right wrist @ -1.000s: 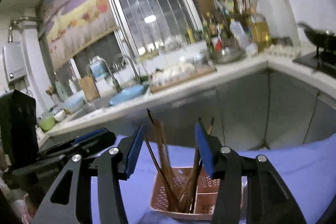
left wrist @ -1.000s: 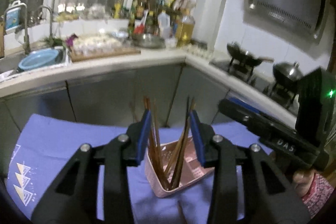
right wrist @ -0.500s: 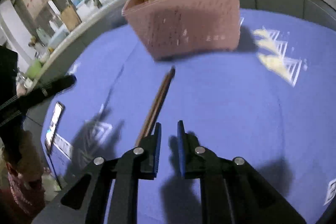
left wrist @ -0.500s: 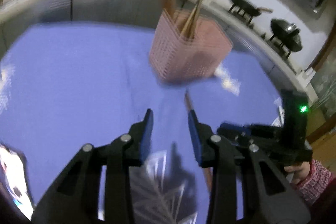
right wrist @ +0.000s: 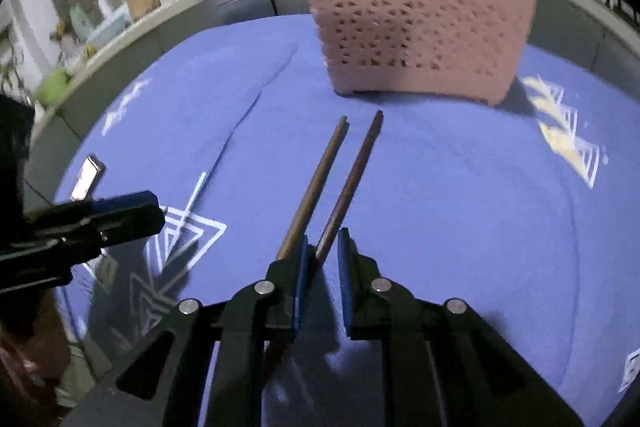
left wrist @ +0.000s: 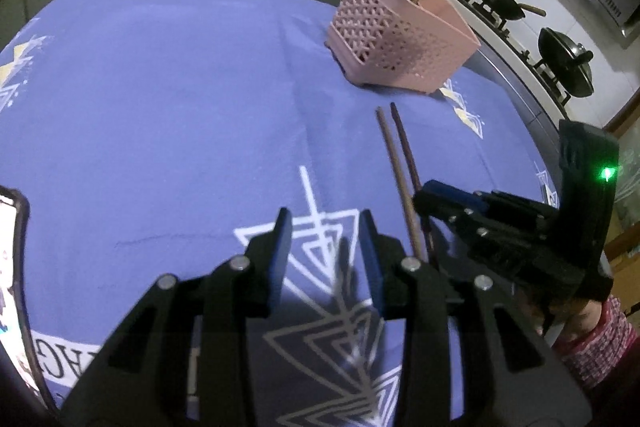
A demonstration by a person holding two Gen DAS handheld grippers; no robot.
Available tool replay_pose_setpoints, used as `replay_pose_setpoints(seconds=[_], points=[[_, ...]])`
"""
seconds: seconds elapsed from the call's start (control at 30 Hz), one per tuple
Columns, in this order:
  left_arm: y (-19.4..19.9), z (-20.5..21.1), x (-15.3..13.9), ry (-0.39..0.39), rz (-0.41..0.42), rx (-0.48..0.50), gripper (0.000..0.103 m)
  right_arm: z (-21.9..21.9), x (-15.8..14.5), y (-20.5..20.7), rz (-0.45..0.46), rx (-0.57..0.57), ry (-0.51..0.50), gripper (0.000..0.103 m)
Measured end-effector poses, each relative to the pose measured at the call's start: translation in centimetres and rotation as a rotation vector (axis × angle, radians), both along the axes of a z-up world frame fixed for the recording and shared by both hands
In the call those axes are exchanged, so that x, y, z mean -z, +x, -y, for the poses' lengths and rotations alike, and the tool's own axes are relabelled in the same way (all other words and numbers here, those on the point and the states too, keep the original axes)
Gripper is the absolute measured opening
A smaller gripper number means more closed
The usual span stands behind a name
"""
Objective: Organize utensils
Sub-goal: 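Return both tools to the remaining chopsticks and close the right tool on one, then close the left tool on a brown chopstick while the right tool holds its own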
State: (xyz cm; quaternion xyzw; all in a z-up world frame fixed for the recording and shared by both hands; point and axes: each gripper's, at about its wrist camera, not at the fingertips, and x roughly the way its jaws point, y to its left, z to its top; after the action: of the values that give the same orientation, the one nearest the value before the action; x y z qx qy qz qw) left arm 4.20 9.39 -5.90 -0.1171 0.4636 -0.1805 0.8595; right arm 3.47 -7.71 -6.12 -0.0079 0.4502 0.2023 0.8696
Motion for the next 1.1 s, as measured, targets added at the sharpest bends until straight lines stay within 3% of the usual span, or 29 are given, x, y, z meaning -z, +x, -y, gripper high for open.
replay_pose_setpoints(seconds=[0.17,0.3,0.57,0.6,0.63,0.73,0.9,1.03,1.1], points=[[0.2,1.5,0.2,0.011,-0.011,0.024,0.033,1.5,0.3,-0.3,0.020,0.032,-0.034,0.005],[0.7,3.3,0.3,0.026,-0.024,0.062,0.033,6.1,0.8,-1.4,0.006,0.119,-0.001,0.005],[1.9,9.7,1.0,0.173,-0.002,0.143,0.032,11.1,1.6,-4.7,0.004,0.171,0.007,0.005],[1.9,10.2,1.1,0.194,0.003,0.147,0.029,11.3,1.7,-5.0,-0.001,0.162,0.023,0.005],[1.9,10.6,1.2,0.228,0.013,0.148,0.009,11.3,1.7,-5.1,-0.004,0.155,0.037,0.005],[2.1,10.3,1.3,0.220,0.008,0.157,0.006,11.7,1.9,-4.9,-0.007,0.138,0.076,0.007],[0.8,8.7,1.4,0.215,-0.007,0.176,0.006,11.7,1.3,-3.1,-0.011,0.145,0.107,0.015],[0.1,7.8,1.4,0.235,-0.012,0.173,0.008,11.1,0.9,-1.7,0.011,0.138,0.094,0.037],[0.4,7.7,1.4,0.244,-0.013,0.176,0.008,10.7,0.9,-0.9,0.015,0.135,0.081,0.038]])
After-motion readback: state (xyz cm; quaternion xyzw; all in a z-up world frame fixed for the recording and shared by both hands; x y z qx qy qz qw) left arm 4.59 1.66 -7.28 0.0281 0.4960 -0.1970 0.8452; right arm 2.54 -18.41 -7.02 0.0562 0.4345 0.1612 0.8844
